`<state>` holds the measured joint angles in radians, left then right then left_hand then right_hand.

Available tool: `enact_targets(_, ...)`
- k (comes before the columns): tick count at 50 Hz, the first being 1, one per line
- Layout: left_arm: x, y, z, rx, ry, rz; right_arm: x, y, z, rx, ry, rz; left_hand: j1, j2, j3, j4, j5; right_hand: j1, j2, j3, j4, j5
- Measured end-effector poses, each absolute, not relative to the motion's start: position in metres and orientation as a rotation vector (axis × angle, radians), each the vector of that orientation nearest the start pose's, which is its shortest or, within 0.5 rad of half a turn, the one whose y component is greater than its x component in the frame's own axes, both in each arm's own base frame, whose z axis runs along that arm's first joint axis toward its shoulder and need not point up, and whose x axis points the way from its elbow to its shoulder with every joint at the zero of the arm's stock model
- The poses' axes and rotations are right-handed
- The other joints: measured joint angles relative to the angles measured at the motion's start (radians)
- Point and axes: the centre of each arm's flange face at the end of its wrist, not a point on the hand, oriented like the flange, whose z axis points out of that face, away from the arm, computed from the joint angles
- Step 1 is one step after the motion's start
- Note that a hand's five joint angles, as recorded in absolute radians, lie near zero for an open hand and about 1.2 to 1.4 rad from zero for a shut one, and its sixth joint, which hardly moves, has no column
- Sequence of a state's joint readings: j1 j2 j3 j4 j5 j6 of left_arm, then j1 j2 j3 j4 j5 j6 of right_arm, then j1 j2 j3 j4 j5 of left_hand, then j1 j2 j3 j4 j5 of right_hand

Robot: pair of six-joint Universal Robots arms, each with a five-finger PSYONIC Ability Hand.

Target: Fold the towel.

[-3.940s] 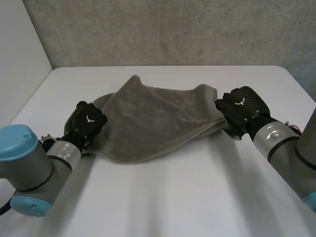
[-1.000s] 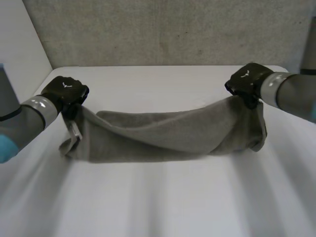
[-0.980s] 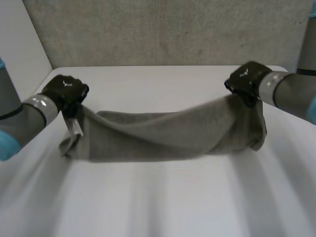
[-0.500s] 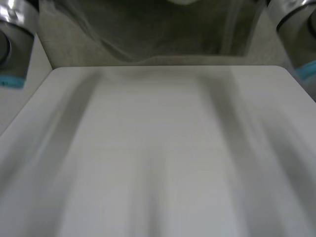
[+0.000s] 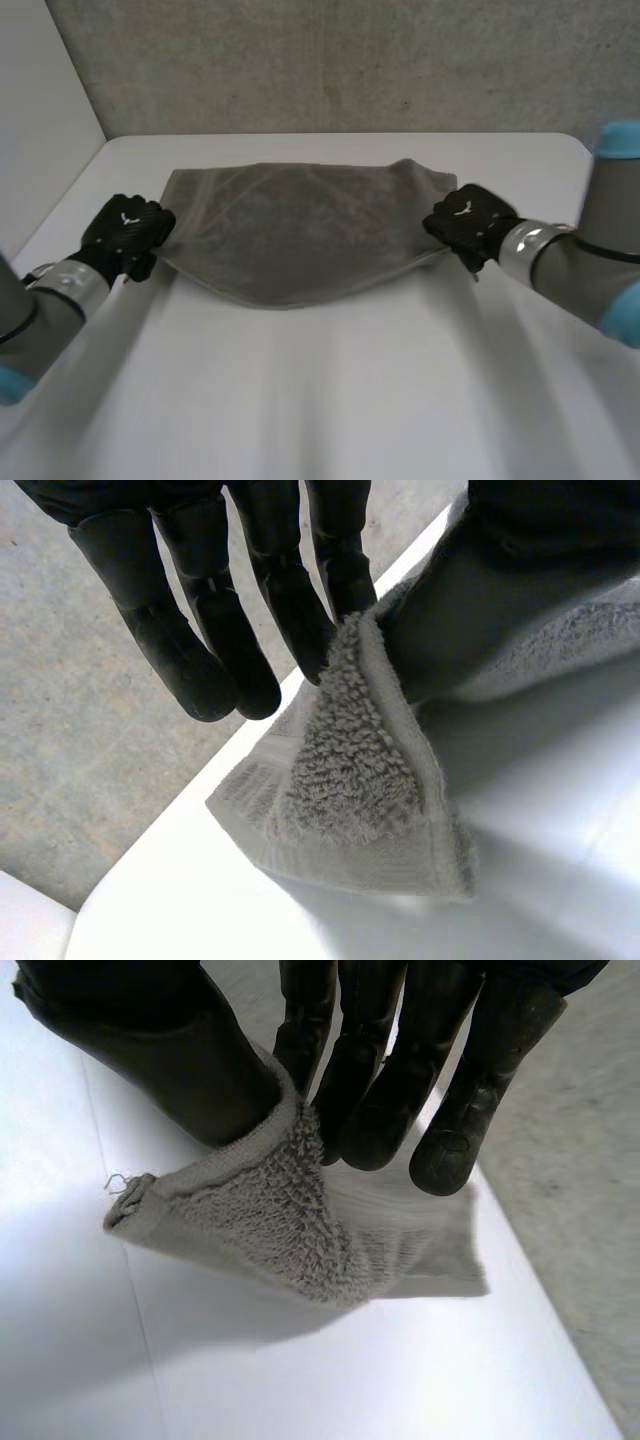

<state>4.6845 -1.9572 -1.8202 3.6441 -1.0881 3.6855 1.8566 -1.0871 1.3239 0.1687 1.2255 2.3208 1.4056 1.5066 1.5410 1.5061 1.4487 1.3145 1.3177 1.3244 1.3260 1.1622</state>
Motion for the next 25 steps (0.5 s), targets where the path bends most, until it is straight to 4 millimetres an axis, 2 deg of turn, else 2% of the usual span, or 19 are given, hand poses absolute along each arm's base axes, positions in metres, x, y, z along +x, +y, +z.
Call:
enact_targets(5, -0.176, -0.303, 0.182, 1.133, 2.043, -2.136, 0.24, -0.281, 0.239, -1.585, 2.076, -1.804, 0.0, 0.0, 0.0, 0.0, 0.0, 0.0, 0.0, 0.0, 0.0, 0.0)
enact_targets(7, -0.174, -0.287, 0.198, 1.139, 2.025, -2.156, 0.232, -0.265, 0.255, -1.579, 2.097, -1.788, 0.0, 0.0, 0.0, 0.0, 0.0, 0.0, 0.0, 0.0, 0.0, 0.0)
enact_targets(12, -0.17, -0.259, 0.226, 1.156, 2.015, -2.178, 0.217, -0.237, 0.275, -1.589, 2.161, -1.691, 0.0, 0.0, 0.001, 0.0, 0.0, 0.0, 0.0, 0.0, 0.0, 0.0)
enact_targets(15, -0.166, -0.252, 0.233, 1.161, 2.039, -2.17, 0.211, -0.231, 0.279, -1.633, 2.183, -1.646, 0.0, 0.0, 0.001, 0.0, 0.0, 0.0, 0.0, 0.0, 0.0, 0.0)
enact_targets(19, -0.16, -0.258, 0.232, 1.157, 2.082, -2.148, 0.207, -0.237, 0.277, -1.742, 2.172, -1.633, 0.0, 0.0, 0.001, 0.0, 0.0, 0.0, 0.0, 0.0, 0.0, 0.0)
enact_targets(25, -0.157, -0.295, 0.215, 1.166, 2.151, -2.111, 0.213, -0.281, 0.257, -1.911, 2.098, -1.711, 0.0, 0.0, 0.001, 0.0, 0.0, 0.0, 0.0, 0.0, 0.0, 0.0)
